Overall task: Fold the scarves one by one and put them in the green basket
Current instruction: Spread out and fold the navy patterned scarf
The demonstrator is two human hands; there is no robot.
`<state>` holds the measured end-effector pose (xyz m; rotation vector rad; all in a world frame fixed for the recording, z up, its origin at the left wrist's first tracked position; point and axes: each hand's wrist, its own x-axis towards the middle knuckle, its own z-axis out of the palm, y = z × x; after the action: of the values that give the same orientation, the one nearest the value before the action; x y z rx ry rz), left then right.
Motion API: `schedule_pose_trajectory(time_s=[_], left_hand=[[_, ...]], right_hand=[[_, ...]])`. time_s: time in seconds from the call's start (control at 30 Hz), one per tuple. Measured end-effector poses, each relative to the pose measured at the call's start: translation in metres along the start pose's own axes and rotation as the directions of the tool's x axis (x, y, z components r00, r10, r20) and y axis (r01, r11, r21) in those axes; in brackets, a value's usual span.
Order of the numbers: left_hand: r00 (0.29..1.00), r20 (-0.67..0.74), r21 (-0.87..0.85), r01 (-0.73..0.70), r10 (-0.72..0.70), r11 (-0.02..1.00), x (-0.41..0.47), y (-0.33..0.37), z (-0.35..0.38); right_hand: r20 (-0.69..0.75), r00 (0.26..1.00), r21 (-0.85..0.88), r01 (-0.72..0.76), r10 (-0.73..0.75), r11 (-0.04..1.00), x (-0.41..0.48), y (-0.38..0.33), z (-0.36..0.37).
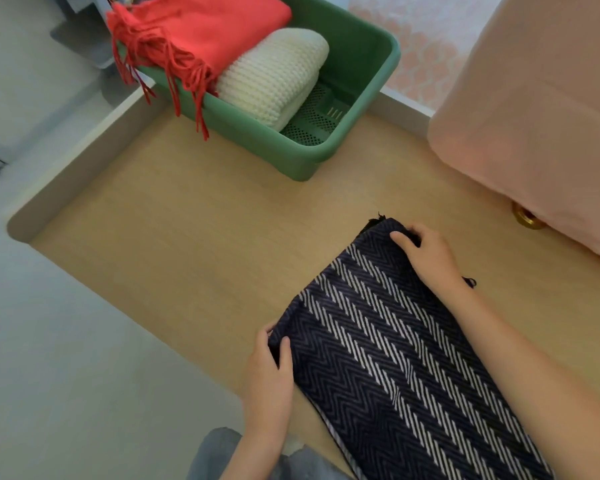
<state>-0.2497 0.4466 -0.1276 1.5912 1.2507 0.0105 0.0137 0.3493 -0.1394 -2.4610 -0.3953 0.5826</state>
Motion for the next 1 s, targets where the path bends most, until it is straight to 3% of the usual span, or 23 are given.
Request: schedule_pose_trajectory(time_s=[0.23,0.43,0.7,0.77,0.9,1.0], left_hand=[[0.996,0.067,0.155,-0.077,0.067,0.985,-0.003,-0.003,-0.001],[0.992,0.129,0.204,-0.04,0.013,0.978,-0.01,-0.006,-0.001],[0.986,0.136,0.395,-0.141,0.094,0.908,-0.005,-0.003,0.007],[0.977,0.114,0.458,-0.211,0.178,0.864,0.0,-0.006,0.007],[0.839,-0.031,0.536,-0.445,0.544,0.717,0.012,-0.004,0.007],[0.685,0.099,0.432,-0.683,0.722,0.589,0.03,0.013,0.016]], right_hand=[[-0.101,0.995,-0.062,0.001,-0.007,0.998,0.003,-0.001,0.005],[-0.135,0.991,-0.061,0.014,-0.022,0.998,0.002,0.002,0.004],[-0.137,0.979,-0.345,0.098,-0.153,0.934,0.014,0.008,0.014],[-0.177,0.964,-0.386,0.116,-0.196,0.915,0.01,0.008,0.014],[-0.261,0.932,-0.286,0.174,-0.251,0.942,-0.022,0.005,0.009],[-0.26,0.944,-0.276,0.127,-0.201,0.953,-0.078,0.017,0.012]])
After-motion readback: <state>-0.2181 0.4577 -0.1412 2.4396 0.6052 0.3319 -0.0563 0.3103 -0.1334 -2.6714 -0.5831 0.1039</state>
